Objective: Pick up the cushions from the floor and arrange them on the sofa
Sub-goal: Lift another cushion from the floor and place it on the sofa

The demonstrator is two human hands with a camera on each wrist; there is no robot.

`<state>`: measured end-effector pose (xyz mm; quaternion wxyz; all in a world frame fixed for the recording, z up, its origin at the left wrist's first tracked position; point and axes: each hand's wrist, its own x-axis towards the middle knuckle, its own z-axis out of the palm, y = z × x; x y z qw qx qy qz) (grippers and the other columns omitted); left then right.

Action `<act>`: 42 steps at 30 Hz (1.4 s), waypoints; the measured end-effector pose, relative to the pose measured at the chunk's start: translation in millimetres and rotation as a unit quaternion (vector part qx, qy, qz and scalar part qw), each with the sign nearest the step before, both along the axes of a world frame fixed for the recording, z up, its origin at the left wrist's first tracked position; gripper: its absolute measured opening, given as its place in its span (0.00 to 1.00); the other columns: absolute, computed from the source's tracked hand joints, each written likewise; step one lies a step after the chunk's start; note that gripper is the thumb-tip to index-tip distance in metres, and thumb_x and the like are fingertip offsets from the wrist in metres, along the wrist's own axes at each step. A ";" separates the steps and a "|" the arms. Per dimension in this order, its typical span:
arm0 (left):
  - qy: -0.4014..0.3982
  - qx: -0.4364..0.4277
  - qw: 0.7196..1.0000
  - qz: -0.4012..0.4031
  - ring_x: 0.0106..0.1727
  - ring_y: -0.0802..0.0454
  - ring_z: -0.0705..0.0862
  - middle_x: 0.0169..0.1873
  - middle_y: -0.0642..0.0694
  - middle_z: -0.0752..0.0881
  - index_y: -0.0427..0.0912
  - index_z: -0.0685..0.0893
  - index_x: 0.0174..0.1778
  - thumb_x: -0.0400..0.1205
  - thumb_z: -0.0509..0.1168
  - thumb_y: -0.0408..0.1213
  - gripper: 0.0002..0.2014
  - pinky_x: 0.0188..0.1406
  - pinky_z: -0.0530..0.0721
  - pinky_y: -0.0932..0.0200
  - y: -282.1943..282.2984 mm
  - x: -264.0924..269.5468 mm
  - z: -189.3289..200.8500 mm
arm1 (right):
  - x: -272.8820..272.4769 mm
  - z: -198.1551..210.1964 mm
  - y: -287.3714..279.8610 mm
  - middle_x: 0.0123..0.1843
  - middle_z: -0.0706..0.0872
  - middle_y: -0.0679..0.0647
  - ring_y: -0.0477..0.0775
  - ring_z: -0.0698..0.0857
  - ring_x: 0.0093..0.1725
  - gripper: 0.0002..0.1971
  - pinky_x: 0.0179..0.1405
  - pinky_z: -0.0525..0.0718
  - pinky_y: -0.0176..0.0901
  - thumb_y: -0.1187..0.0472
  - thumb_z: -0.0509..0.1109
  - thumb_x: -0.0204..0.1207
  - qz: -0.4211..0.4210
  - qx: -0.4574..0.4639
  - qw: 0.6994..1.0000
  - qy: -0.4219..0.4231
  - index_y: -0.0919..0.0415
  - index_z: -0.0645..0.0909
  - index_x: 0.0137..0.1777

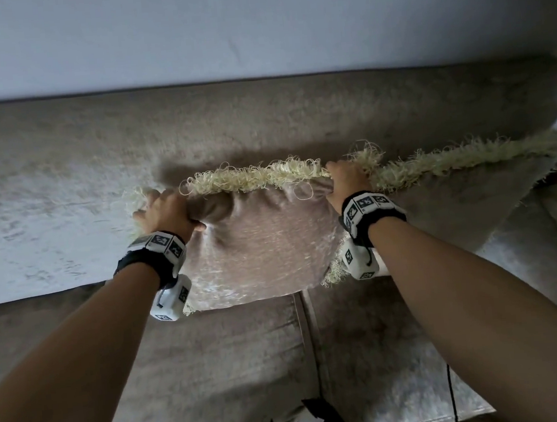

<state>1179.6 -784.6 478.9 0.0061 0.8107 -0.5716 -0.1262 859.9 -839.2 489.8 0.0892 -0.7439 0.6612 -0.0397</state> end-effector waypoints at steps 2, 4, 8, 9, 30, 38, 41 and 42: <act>0.004 -0.013 1.000 -0.027 0.70 0.38 0.69 0.65 0.43 0.76 0.47 0.72 0.67 0.58 0.84 0.51 0.44 0.59 0.73 0.33 -2.9 2.6 -1.1 | -1.6 -4.5 0.1 0.53 0.82 0.61 0.64 0.79 0.58 0.17 0.55 0.81 0.53 0.70 0.75 0.68 -0.005 0.031 0.999 -0.006 0.64 0.77 0.56; 0.009 -0.026 0.999 -0.032 0.72 0.37 0.65 0.69 0.41 0.70 0.46 0.65 0.72 0.57 0.85 0.49 0.50 0.59 0.73 0.30 0.6 4.5 0.8 | -2.3 -7.5 3.2 0.60 0.80 0.60 0.64 0.77 0.63 0.26 0.58 0.81 0.53 0.68 0.77 0.68 -0.009 0.028 0.999 -0.024 0.61 0.72 0.65; 0.054 -0.083 0.995 -0.023 0.81 0.36 0.54 0.78 0.43 0.59 0.52 0.56 0.80 0.59 0.85 0.45 0.57 0.68 0.64 0.19 15.7 6.5 4.2 | 4.6 -9.0 29.1 0.75 0.69 0.62 0.66 0.69 0.74 0.43 0.69 0.77 0.61 0.72 0.78 0.62 -0.007 -0.076 0.994 -0.079 0.53 0.62 0.75; 0.071 -0.101 0.992 -0.022 0.83 0.37 0.49 0.81 0.45 0.55 0.54 0.53 0.82 0.61 0.84 0.44 0.58 0.71 0.58 0.18 21.4 6.9 2.9 | 10.3 -9.7 40.2 0.77 0.65 0.64 0.66 0.66 0.77 0.45 0.72 0.74 0.62 0.72 0.78 0.61 -0.010 -0.109 0.990 -0.091 0.52 0.62 0.76; 0.014 -0.128 0.991 -0.042 0.84 0.44 0.35 0.84 0.50 0.35 0.48 0.38 0.85 0.83 0.61 0.50 0.43 0.79 0.51 0.26 115.5 -0.9 -72.0 | 22.2 -95.0 121.3 0.87 0.41 0.62 0.64 0.50 0.85 0.39 0.77 0.64 0.71 0.44 0.54 0.83 -0.150 -0.038 0.986 -0.057 0.55 0.37 0.85; -0.065 -0.094 0.943 -0.313 0.86 0.48 0.43 0.85 0.49 0.49 0.49 0.53 0.84 0.73 0.71 0.48 0.46 0.76 0.52 0.23 171.7 -83.9 -125.6 | 93.9 -119.3 185.8 0.61 0.78 0.50 0.55 0.78 0.60 0.27 0.62 0.75 0.68 0.53 0.80 0.58 0.190 -0.091 0.978 0.005 0.54 0.77 0.58; -0.107 -0.050 0.948 -0.294 0.85 0.53 0.46 0.85 0.55 0.49 0.56 0.52 0.84 0.69 0.74 0.42 0.50 0.75 0.47 0.20 166.5 -62.0 -141.4 | 90.1 -122.8 165.8 0.58 0.76 0.50 0.56 0.76 0.59 0.25 0.58 0.73 0.65 0.56 0.78 0.60 0.114 -0.054 0.991 0.045 0.50 0.75 0.56; -0.124 -0.033 0.952 -0.277 0.85 0.54 0.47 0.84 0.57 0.46 0.59 0.49 0.84 0.69 0.74 0.41 0.52 0.74 0.46 0.19 164.3 -46.9 -144.9 | 80.0 -124.6 157.8 0.60 0.74 0.51 0.58 0.74 0.61 0.24 0.55 0.76 0.65 0.57 0.77 0.62 0.079 -0.038 0.995 0.040 0.50 0.73 0.57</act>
